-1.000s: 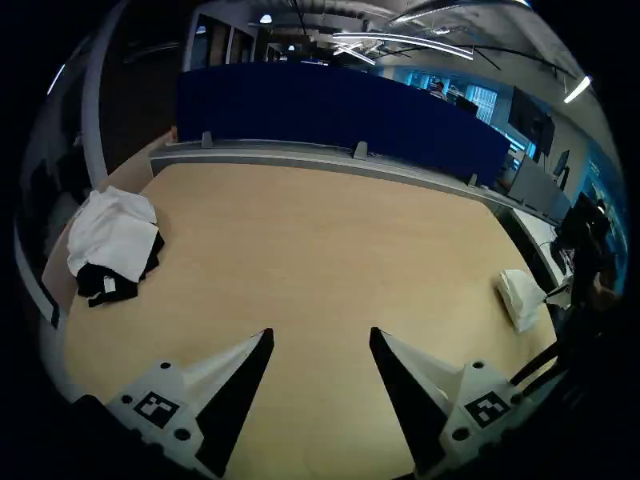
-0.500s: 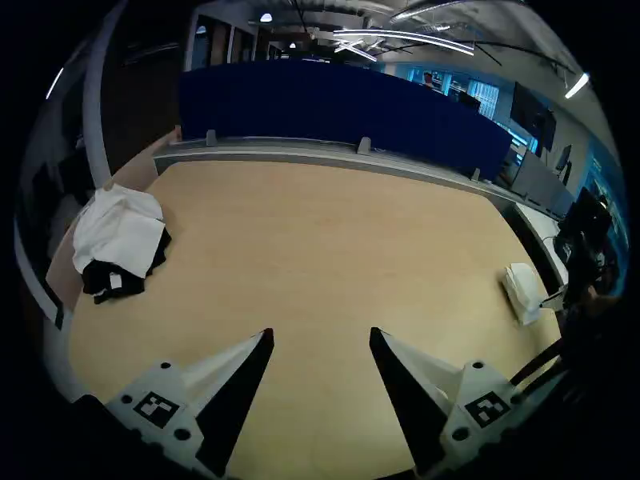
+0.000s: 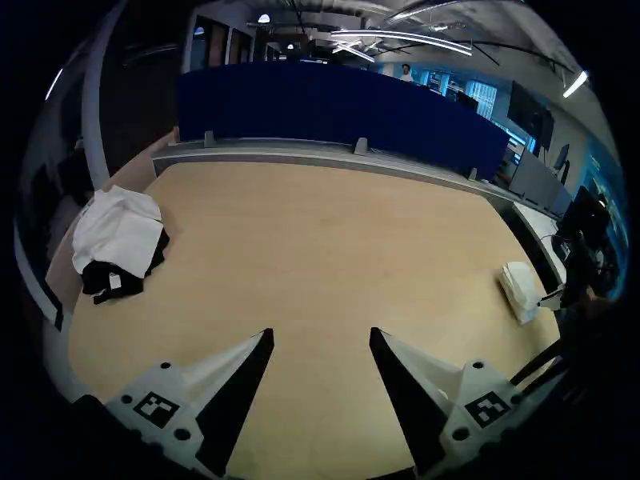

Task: Fold towel

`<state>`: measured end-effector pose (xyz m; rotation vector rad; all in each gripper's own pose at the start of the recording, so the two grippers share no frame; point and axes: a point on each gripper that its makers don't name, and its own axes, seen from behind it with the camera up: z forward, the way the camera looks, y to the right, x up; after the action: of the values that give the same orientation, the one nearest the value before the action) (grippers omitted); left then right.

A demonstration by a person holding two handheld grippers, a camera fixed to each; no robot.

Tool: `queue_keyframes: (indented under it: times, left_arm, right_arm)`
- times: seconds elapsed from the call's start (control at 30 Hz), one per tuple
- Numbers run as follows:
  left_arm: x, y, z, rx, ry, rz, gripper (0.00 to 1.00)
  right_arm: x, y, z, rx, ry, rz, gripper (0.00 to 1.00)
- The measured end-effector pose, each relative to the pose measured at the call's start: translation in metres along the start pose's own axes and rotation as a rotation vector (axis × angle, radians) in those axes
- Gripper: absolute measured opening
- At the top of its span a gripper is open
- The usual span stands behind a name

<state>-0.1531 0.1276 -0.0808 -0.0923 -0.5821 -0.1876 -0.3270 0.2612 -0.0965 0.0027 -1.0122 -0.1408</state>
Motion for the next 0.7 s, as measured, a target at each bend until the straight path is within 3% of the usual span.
queue_keyframes:
  times: [0.13,0.37,0.53,0.7]
  left_arm:
    - [0.001,-0.001,-0.001,-0.001,0.004,-0.005,0.89]
    - [0.003,0.0,-0.002,-0.008,0.011,-0.006,0.89]
    - [0.005,0.001,0.0,-0.018,0.015,-0.005,0.89]
    - [0.008,0.002,0.001,-0.027,0.02,-0.001,0.89]
  right_arm:
    - [-0.003,0.005,-0.006,-0.028,0.012,0.012,0.46]
    - [-0.005,0.009,-0.019,-0.054,0.039,0.028,0.62]
    - [-0.002,0.003,-0.027,-0.054,0.066,0.036,0.99]
    - [0.003,-0.001,-0.031,-0.06,0.085,0.04,1.0]
